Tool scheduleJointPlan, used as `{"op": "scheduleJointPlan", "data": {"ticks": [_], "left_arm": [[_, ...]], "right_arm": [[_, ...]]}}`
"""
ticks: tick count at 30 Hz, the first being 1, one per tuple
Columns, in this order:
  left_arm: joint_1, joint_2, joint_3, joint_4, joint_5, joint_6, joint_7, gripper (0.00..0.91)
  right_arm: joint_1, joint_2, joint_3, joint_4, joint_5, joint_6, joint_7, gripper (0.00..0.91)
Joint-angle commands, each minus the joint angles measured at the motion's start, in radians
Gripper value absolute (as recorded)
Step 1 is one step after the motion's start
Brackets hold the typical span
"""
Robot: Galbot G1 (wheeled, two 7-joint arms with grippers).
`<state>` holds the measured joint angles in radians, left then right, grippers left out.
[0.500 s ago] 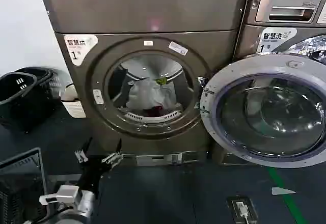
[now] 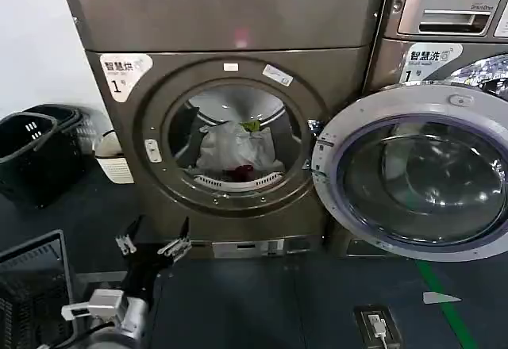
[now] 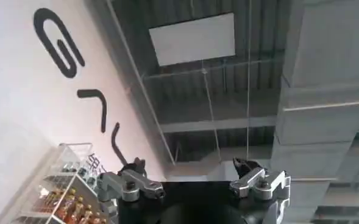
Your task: Grasp the clothes from the dryer.
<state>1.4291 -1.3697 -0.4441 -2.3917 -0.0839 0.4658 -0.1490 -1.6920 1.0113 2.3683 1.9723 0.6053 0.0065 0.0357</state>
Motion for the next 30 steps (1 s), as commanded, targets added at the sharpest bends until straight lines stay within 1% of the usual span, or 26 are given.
{"op": "scheduleJointPlan", "data": {"ticks": [1,30], "left_arm": [[0.001,0.0,0.0,-0.001,0.001,0.0,0.0,0.907],[0.019,-0.011,-0.001,-0.01,0.013,-0.002,0.005,0.907]], "right_arm": [[0.0,-0.002,-0.004,0.0,0.002,0.01,-0.002,0.907],[0.004,0.007,-0.019,0.015,0.002,0.005,-0.025,0.907]]}}
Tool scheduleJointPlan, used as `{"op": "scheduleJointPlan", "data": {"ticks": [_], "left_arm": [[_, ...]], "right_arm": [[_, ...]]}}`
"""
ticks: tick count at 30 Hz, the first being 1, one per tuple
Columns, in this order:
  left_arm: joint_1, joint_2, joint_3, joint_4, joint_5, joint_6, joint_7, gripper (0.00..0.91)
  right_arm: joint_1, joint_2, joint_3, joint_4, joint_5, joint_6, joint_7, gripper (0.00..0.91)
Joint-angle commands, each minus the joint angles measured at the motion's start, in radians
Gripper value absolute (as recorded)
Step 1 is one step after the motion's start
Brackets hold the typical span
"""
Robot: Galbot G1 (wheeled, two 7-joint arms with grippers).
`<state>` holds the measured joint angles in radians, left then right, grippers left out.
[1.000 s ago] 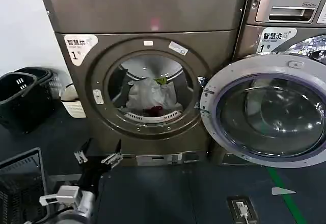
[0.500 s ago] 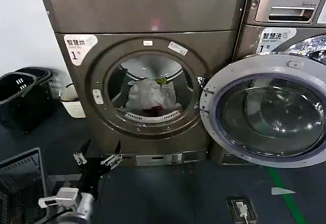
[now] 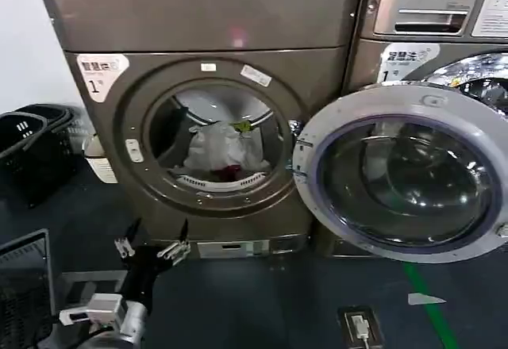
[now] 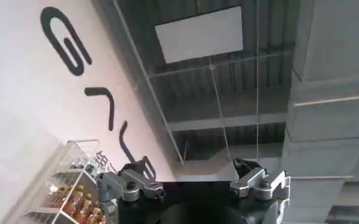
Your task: Grasp the clothes from the dryer.
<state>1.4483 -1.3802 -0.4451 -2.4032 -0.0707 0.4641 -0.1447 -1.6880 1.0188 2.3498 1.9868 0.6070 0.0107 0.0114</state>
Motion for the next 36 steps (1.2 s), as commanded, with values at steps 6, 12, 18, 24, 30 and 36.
{"op": "scheduleJointPlan", "data": {"ticks": [6,12,18,24,30,36], "left_arm": [[-0.001,-0.001,0.0,0.001,0.0,-0.002,0.002,0.907],[0.001,-0.002,0.002,0.002,0.0,-0.003,0.002,0.907],[0.001,-0.003,0.0,0.0,0.0,-0.003,0.002,0.907],[0.0,-0.003,0.0,0.0,0.0,-0.004,0.002,0.907],[-0.001,-0.002,-0.002,0.001,0.001,-0.006,0.003,0.907],[-0.001,-0.003,-0.002,-0.003,0.002,-0.008,0.004,0.907]], "right_arm": [[-0.001,0.0,-0.001,0.001,0.0,0.002,-0.003,0.907],[0.002,0.002,-0.005,0.005,-0.001,0.002,-0.003,0.907],[0.006,0.005,-0.015,0.007,-0.017,0.01,0.008,0.907],[0.006,0.005,-0.016,-0.001,-0.02,0.027,0.024,0.907],[0.005,0.009,-0.02,-0.001,-0.018,0.037,0.03,0.907],[0.004,0.011,-0.023,-0.008,-0.018,0.081,0.032,0.907]]}}
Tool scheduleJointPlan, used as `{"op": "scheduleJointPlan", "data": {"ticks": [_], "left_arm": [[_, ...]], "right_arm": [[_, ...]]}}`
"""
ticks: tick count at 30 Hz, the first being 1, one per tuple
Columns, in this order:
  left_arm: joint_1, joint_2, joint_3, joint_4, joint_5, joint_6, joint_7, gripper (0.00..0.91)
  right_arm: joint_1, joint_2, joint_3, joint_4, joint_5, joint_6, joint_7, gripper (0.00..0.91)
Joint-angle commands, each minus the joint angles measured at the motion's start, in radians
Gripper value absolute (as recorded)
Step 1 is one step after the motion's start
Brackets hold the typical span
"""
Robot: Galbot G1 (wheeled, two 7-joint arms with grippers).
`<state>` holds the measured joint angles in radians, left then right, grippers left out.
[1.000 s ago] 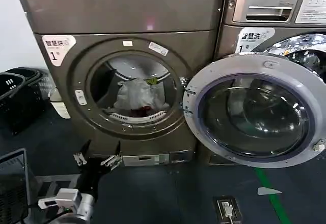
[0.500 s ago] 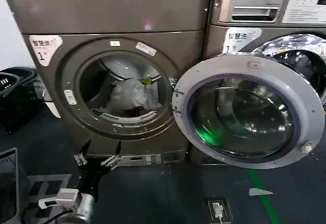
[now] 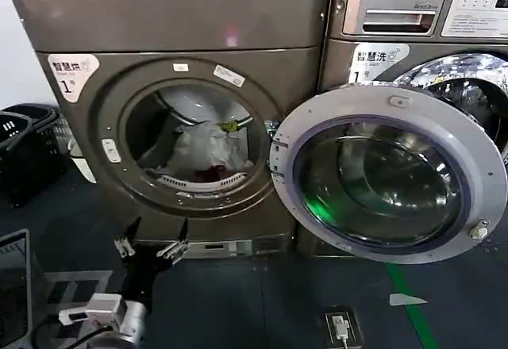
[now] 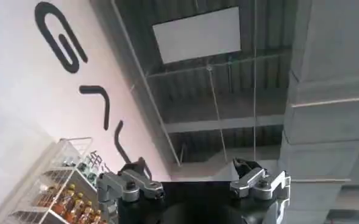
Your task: Grasp the clothes from the dryer.
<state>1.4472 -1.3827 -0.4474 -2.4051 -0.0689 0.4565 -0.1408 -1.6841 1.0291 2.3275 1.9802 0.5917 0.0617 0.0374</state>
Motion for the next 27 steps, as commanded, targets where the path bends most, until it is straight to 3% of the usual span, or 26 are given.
{"op": "scheduleJointPlan", "data": {"ticks": [1,27], "left_arm": [[0.0,-0.001,0.0,-0.001,0.001,-0.001,0.001,0.907],[0.008,-0.008,0.001,-0.004,0.004,-0.004,0.001,0.907]], "right_arm": [[0.0,0.0,0.0,-0.003,-0.003,0.034,0.006,0.907],[-0.011,0.0,0.004,-0.015,0.0,0.074,-0.004,0.907]]}}
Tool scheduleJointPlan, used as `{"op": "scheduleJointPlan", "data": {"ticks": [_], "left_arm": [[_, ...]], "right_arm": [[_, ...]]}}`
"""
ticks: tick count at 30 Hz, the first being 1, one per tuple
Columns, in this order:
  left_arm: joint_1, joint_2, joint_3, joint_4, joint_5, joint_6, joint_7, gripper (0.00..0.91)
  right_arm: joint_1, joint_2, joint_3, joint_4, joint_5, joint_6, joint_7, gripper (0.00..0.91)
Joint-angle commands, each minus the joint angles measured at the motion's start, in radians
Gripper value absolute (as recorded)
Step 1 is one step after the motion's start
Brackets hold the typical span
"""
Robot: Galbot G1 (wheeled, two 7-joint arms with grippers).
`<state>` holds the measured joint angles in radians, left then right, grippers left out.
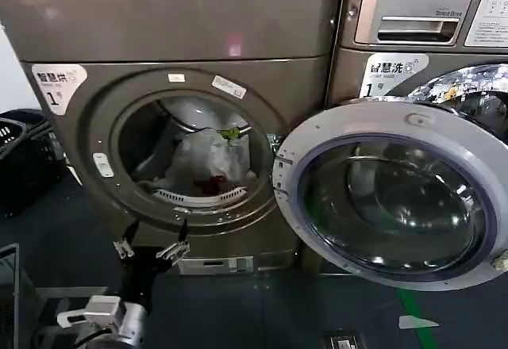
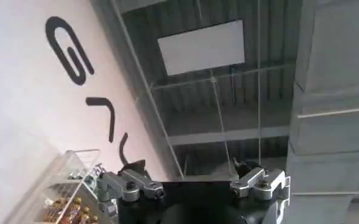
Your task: Grasp the clothes from the dryer.
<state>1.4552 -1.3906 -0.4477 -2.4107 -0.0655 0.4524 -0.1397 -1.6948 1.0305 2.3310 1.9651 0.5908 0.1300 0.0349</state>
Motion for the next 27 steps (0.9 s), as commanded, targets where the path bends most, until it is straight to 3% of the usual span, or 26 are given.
{"op": "scheduleJointPlan", "data": {"ticks": [1,27], "left_arm": [[-0.001,0.0,0.001,0.003,0.0,0.0,0.0,0.907],[-0.011,0.001,0.004,0.012,-0.001,0.0,0.001,0.907]], "right_arm": [[-0.001,-0.001,0.001,0.001,0.0,0.006,-0.001,0.907],[0.003,0.007,-0.005,0.007,-0.002,0.013,-0.011,0.907]]}}
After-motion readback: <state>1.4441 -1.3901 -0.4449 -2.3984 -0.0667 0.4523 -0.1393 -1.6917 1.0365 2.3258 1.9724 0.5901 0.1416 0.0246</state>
